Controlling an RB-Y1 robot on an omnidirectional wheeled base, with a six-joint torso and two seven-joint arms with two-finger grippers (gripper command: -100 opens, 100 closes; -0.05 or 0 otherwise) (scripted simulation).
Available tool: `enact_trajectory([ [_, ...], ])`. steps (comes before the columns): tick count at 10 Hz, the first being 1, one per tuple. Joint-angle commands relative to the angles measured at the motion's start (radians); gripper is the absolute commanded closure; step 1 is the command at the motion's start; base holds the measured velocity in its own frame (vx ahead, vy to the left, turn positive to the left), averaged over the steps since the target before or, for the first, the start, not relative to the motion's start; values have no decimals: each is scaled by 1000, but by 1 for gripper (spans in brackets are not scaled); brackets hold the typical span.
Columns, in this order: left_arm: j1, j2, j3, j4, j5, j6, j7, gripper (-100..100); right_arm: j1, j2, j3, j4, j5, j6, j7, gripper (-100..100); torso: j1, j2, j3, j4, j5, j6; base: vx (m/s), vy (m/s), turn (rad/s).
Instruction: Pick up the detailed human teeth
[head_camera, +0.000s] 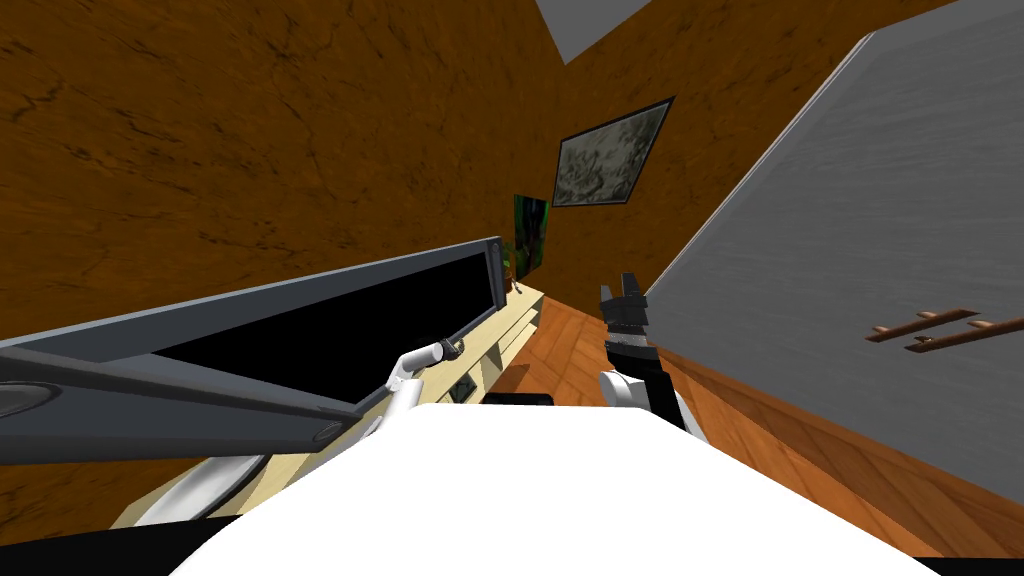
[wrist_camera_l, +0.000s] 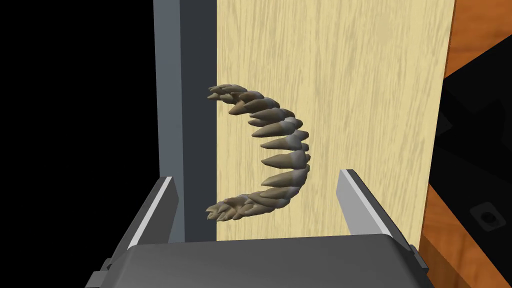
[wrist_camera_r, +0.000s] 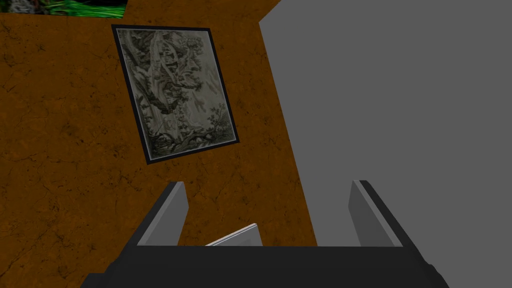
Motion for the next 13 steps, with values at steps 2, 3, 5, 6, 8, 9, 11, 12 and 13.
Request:
enact_trajectory([
  [2, 9, 3, 6, 32, 10, 49, 15, -100, 0, 0, 0, 0, 0, 0, 0, 0, 0, 1, 0, 0, 0, 0, 57, 11, 20],
  [3, -9, 8, 7, 45, 9, 30, 10, -100, 0, 0, 0, 0, 0, 0, 0, 0, 0, 2, 1, 0, 0, 0, 3, -5, 10],
  [5, -59, 11, -3, 99, 2, -10, 17, -100, 0, 0, 0, 0, 0, 0, 0, 0, -1, 5, 3, 1, 0, 0, -17, 4, 49],
  [6, -79, 11, -3, 113, 2, -10, 17, -100, 0, 0, 0, 0, 0, 0, 0, 0, 0, 7, 4, 1, 0, 0, -38, 15, 43],
  [8, -79, 11, -3, 154, 2, -10, 17, -100, 0, 0, 0, 0, 0, 0, 0, 0, 0, 7, 4, 1, 0, 0, -14, 9, -9],
  [9, -128, 13, -13, 194, -6, -52, 22, -100, 0, 0, 0, 0, 0, 0, 0, 0, 0, 6, 4, 1, 0, 0, -38, 18, 89],
  [11, -149, 13, -13, 244, -6, -52, 22, -100, 0, 0, 0, 0, 0, 0, 0, 0, 0, 8, 4, 2, 0, 0, -27, 12, 23],
  [12, -149, 13, -13, 260, -6, -52, 22, -100, 0, 0, 0, 0, 0, 0, 0, 0, 0, 7, 4, 1, 0, 0, 0, 0, 0],
  [13, -194, 16, -22, 289, -13, -93, 28, -100, 0, 0, 0, 0, 0, 0, 0, 0, -1, 6, 4, 1, 0, 0, -31, 11, 75],
])
